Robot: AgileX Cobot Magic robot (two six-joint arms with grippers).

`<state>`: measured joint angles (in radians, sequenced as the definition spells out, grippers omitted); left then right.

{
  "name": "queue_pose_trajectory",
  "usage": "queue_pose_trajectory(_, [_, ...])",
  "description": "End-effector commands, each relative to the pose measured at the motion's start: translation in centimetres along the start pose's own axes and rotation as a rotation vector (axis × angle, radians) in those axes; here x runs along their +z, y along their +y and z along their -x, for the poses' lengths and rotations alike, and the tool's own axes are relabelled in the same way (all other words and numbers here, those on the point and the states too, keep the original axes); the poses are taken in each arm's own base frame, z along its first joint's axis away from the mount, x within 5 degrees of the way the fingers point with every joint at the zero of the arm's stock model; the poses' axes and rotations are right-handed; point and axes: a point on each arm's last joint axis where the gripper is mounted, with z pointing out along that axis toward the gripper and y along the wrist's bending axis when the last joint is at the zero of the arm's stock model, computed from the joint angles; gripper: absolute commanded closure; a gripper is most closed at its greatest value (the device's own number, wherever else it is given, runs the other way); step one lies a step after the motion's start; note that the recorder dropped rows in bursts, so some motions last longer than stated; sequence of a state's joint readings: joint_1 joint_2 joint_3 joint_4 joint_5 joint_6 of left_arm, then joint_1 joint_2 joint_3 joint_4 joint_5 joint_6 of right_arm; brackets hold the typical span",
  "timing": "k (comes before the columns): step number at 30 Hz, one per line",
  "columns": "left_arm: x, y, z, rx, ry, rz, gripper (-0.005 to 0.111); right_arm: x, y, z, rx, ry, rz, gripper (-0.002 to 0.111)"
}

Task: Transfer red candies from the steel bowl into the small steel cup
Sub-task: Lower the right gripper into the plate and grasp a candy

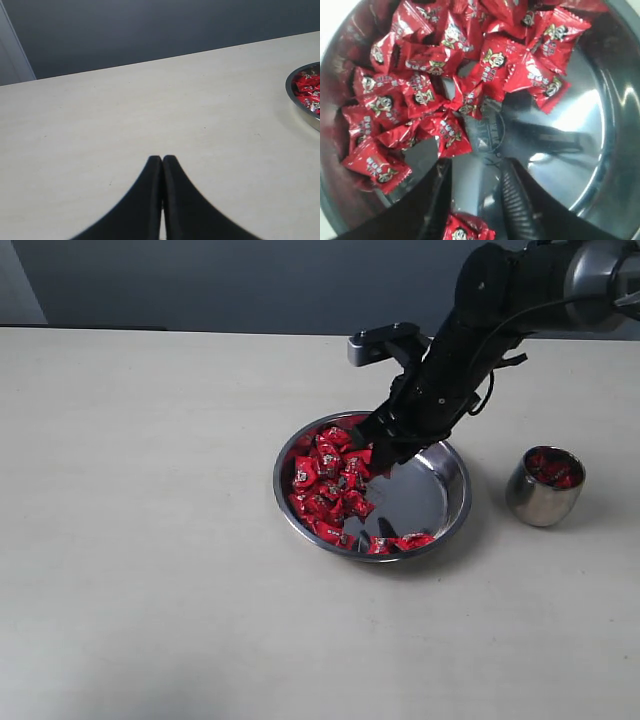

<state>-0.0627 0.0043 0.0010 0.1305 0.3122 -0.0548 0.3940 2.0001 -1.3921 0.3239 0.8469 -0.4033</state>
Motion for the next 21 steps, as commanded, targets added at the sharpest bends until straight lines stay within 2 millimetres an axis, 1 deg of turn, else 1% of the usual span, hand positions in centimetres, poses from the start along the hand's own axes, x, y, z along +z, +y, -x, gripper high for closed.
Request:
queue_pose_trajectory(1, [0.0,-0.1,0.1,-0.002,-0.011,-0.01,0.106,0.8,-0.2,0.3,-0.011,-0.025,-0.016,0.074])
queue_pose_trajectory(7, [0.0,-0.1,0.1,-0.002,-0.011,-0.01,0.106,0.8,-0.5,0.9,-0.018,-0.087,-0.049,0.074])
queue_pose_trajectory(12, [0.0,-0.1,0.1,-0.002,-0.011,-0.01,0.106,0.9,-0.4,0.9,-0.014,-0.087,-0.045,0.074])
queue_pose_trajectory(19, [0.0,-0.1,0.1,-0.002,-0.011,-0.01,0.106,3.6,0.9,0.4,-0.049,0.0,-0.015,0.074])
queue_pose_trajectory(21, [0.0,-0.1,0.1,-0.002,-0.011,-0.01,0.106,3.9,1.4,0.3,-0.059,0.01,-0.011,0.074])
